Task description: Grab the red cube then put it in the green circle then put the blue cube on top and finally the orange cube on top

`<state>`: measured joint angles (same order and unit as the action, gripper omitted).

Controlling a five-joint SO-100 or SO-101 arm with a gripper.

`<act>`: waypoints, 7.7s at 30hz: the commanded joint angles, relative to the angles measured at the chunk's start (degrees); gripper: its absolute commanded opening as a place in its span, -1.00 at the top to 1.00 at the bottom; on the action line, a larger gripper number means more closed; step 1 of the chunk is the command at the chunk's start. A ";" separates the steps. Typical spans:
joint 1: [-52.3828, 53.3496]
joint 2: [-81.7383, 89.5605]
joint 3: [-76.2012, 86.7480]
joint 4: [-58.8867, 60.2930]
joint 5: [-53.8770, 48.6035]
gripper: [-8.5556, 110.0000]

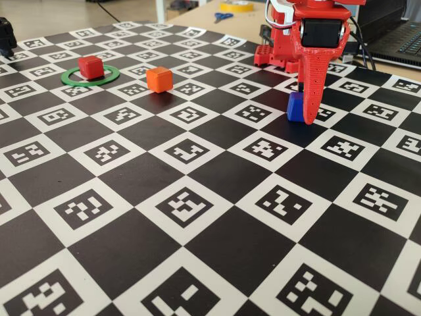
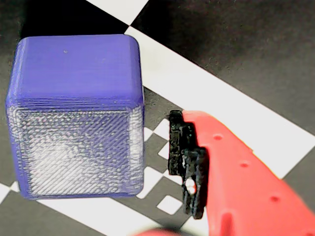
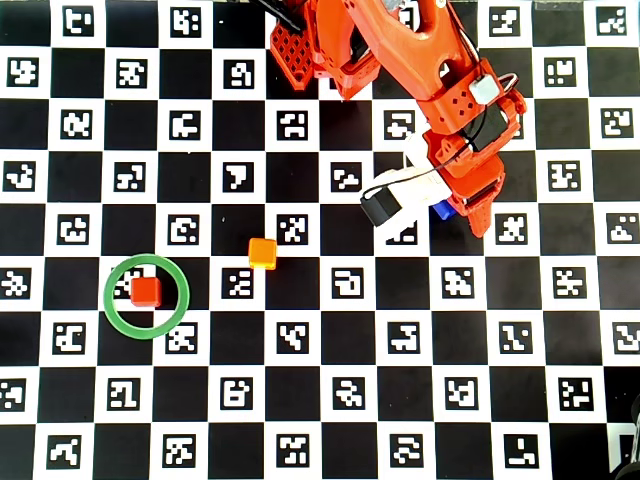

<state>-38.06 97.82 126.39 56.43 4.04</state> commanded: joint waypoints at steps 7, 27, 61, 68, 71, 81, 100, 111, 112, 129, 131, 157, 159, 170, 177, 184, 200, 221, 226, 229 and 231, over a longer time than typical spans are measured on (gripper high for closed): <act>0.44 0.09 0.09 -2.46 -0.53 0.31; 1.23 0.18 -0.79 -2.55 0.09 0.70; 27.33 5.45 -42.28 43.51 -18.02 0.83; 39.99 1.23 -52.21 48.78 -24.96 0.85; 45.35 -0.79 -55.37 48.96 -28.83 0.86; 61.35 -14.33 -70.84 49.04 -39.55 0.87; 74.44 -42.10 -98.79 49.04 -50.89 0.87; 76.73 -54.49 -108.28 49.04 -52.47 0.88; 76.82 -55.28 -108.81 49.04 -52.47 0.88; 77.26 -58.36 -109.69 49.13 -50.45 0.88; 77.43 -58.36 -109.60 49.13 -50.45 0.88; 77.96 -60.82 -109.60 49.13 -50.01 0.88; 77.96 -61.00 -109.60 49.13 -50.01 0.88; 77.78 -61.35 -109.60 49.13 -50.36 0.88; 77.70 -61.52 -109.34 49.13 -50.19 0.88; 77.70 -61.61 -109.07 49.13 -49.92 0.78; 78.22 -61.35 -110.21 49.13 -48.87 0.22; 80.42 -57.83 -108.98 49.13 -48.52 0.04; 80.16 -53.17 -104.85 49.13 -48.16 0.03; 80.07 -50.01 -102.13 49.13 -47.99 0.03; 79.89 -47.99 -100.63 49.13 -47.81 0.03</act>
<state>41.84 38.23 25.58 100.02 -44.47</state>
